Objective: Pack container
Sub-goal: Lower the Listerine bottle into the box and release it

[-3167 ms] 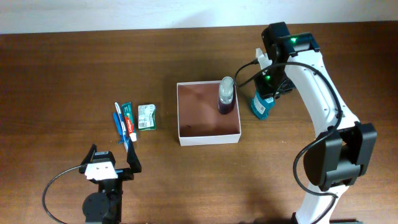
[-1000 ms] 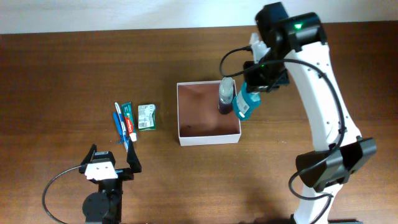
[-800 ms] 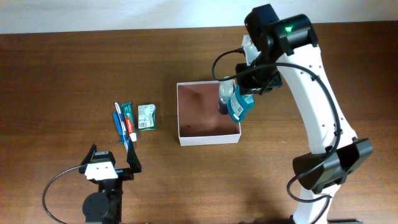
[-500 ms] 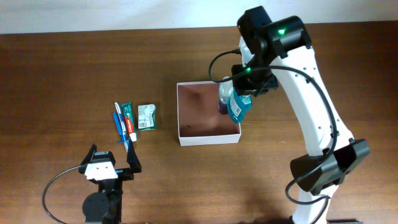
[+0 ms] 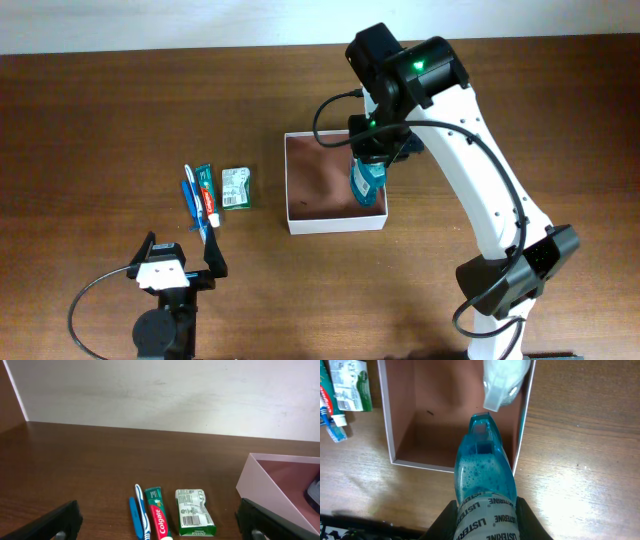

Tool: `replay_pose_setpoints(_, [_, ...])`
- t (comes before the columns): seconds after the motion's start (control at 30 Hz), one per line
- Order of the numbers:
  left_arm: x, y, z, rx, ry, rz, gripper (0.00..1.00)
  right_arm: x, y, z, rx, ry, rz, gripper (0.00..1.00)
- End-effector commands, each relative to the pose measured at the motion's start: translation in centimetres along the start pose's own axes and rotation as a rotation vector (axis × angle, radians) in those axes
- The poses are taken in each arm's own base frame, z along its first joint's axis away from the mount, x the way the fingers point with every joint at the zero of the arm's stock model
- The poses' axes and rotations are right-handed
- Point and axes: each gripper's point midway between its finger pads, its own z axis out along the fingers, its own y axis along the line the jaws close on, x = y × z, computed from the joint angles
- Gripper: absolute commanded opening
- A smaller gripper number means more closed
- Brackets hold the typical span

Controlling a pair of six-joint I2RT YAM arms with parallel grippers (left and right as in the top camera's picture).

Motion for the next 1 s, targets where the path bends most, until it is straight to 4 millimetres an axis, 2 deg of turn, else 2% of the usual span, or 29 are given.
replay_pose_setpoints(0.0, [0.1, 0.0, 0.0, 0.006, -0.002, 0.015, 0.99, -0.2, -0.6, -0.8, 0.030, -0.032, 0.033, 0.22])
replay_pose_setpoints(0.33, [0.1, 0.0, 0.0, 0.006, -0.002, 0.015, 0.99, 0.1, -1.6, 0.8, 0.084, -0.001, 0.061, 0.22])
replay_pose_setpoints(0.63, [0.1, 0.0, 0.0, 0.006, -0.002, 0.015, 0.99, -1.2, -2.1, 1.2, 0.121, -0.057, 0.060, 0.22])
replay_pose_setpoints(0.97, [0.1, 0.0, 0.0, 0.006, -0.002, 0.015, 0.99, -1.0, -2.4, 4.0, 0.139, -0.022, 0.061, 0.22])
